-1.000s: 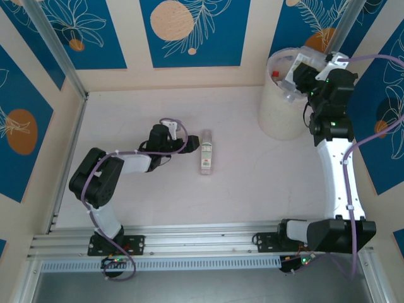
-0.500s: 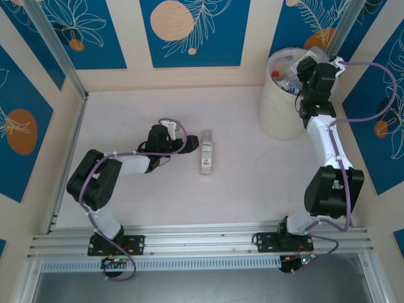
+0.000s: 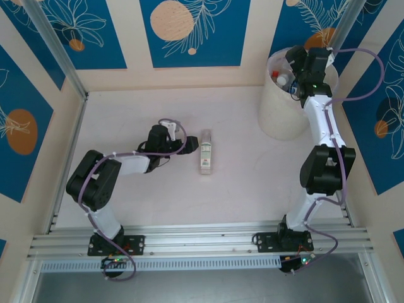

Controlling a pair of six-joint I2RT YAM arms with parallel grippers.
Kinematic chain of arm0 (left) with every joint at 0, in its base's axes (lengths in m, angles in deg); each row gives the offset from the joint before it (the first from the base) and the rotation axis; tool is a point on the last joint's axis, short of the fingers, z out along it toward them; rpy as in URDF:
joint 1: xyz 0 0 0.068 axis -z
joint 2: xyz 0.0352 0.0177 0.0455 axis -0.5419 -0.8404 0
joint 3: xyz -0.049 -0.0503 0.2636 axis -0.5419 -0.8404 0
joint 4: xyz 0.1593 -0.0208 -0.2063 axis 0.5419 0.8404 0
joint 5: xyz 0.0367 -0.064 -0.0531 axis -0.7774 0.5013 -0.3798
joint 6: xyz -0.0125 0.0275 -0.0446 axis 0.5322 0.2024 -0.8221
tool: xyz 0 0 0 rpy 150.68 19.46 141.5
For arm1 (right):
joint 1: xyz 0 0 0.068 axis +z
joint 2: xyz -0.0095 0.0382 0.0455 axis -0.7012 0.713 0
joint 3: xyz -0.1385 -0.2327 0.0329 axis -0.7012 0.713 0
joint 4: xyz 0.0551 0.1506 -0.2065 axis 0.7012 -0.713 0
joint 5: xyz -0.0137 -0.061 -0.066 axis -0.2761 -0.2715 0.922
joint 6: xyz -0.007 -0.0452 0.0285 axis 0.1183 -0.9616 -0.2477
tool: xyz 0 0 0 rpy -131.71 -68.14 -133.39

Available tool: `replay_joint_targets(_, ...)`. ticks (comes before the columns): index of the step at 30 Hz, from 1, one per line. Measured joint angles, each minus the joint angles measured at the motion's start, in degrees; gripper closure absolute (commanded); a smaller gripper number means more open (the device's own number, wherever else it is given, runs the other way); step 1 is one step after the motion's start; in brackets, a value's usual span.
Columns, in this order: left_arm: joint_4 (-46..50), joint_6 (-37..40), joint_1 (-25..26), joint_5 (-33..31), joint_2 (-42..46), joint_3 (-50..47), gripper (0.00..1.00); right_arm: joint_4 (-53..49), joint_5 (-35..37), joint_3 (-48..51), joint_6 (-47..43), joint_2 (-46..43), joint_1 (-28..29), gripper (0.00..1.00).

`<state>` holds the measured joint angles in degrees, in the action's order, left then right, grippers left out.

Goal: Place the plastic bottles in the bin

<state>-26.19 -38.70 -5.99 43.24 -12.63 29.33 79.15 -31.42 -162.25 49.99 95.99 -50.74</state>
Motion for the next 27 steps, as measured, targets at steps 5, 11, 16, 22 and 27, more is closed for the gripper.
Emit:
replay_joint_targets(5,7.5,0.0,1.5,-4.5,2.1,1.6,0.00,-1.6,2.8,3.0,-4.0,-6.3,0.0,0.06)
replay_joint_targets(11,16.0,0.2,5.6,-9.7,4.2,4.9,0.00,-1.2,-0.9,5.6,-9.6,-12.8,-1.2,0.03)
replay_joint_targets(16,20.4,0.2,9.3,-12.3,5.4,5.2,0.00,-1.9,-9.5,5.4,-14.3,-12.2,-2.2,0.02)
replay_joint_targets(22,23.0,0.2,11.0,-13.2,5.4,5.4,0.00,-7.0,-22.1,-6.1,-17.6,-2.0,-1.7,0.01)
replay_joint_targets(27,27.7,0.2,13.7,-17.0,4.8,7.8,0.00,-8.7,-23.8,-5.1,-18.0,0.0,0.0,0.01)
